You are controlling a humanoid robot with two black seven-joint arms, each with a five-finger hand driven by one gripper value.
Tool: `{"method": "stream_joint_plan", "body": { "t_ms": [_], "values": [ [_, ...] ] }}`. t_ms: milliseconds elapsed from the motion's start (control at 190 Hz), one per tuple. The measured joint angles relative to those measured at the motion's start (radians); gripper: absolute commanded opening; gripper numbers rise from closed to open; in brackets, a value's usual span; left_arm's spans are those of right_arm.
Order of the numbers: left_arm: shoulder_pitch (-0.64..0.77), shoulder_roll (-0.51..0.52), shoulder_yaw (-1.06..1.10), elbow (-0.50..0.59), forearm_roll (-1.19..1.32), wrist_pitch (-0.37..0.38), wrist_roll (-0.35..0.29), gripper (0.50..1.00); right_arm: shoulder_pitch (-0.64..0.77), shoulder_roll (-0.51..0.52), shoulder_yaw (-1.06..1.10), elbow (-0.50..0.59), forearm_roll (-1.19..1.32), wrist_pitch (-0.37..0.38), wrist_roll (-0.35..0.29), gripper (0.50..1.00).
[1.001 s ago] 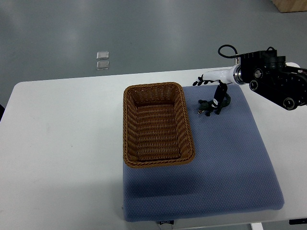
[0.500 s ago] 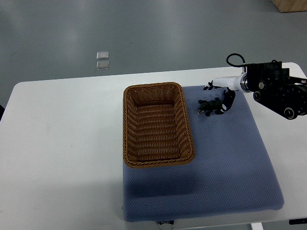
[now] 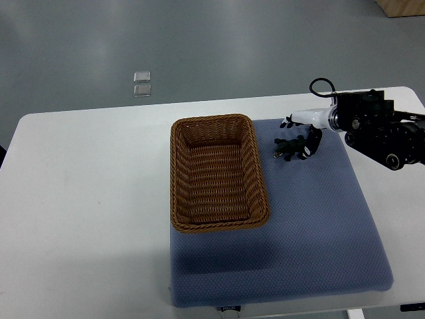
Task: Place crocodile in brown basket with right hand
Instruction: 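Lower the right hand onto the crocodile and close its fingers around it, then lift the held crocodile up off the mat with the right hand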
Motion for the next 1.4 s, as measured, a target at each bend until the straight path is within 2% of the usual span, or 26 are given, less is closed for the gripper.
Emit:
{"method": "stream_joint_plan", "body": {
  "t_ms": [137, 263, 337, 390, 442, 990, 1401],
  "values": [
    [0.0, 0.0, 0.0, 0.0, 0.0, 0.0, 0.0, 1.0, -0.005, 0.002, -0.003, -0.002, 0.0, -0.001, 0.0, 0.78],
    [0.0, 0.0, 0.0, 0.0, 0.0, 0.0, 0.0, 1.0, -0.006, 0.002, -0.007, -0.003, -0.001, -0.002, 0.0, 0.656],
    [0.0, 0.0, 0.0, 0.0, 0.0, 0.0, 0.0, 1.0, -0.006, 0.002, -0.009, -0.004, -0.001, -0.004, 0.0, 0.603],
    [0.0, 0.0, 0.0, 0.0, 0.0, 0.0, 0.0, 1.0, -0.006, 0.001, -0.009, -0.004, -0.001, -0.006, 0.0, 0.539],
    [0.0, 0.0, 0.0, 0.001, 0.0, 0.0, 0.0, 1.0, -0.007, 0.001, -0.009, -0.004, -0.001, -0.007, 0.001, 0.509],
    [0.0, 0.0, -0.002, 0.002, 0.0, 0.0, 0.0, 1.0, 0.036, -0.03, -0.002, 0.016, 0.002, -0.006, 0.001, 0.5],
    [0.0, 0.0, 0.0, 0.001, 0.0, 0.0, 0.0, 1.0, 0.181, -0.202, -0.002, 0.198, 0.014, 0.056, 0.0, 0.5]
  ]
}}
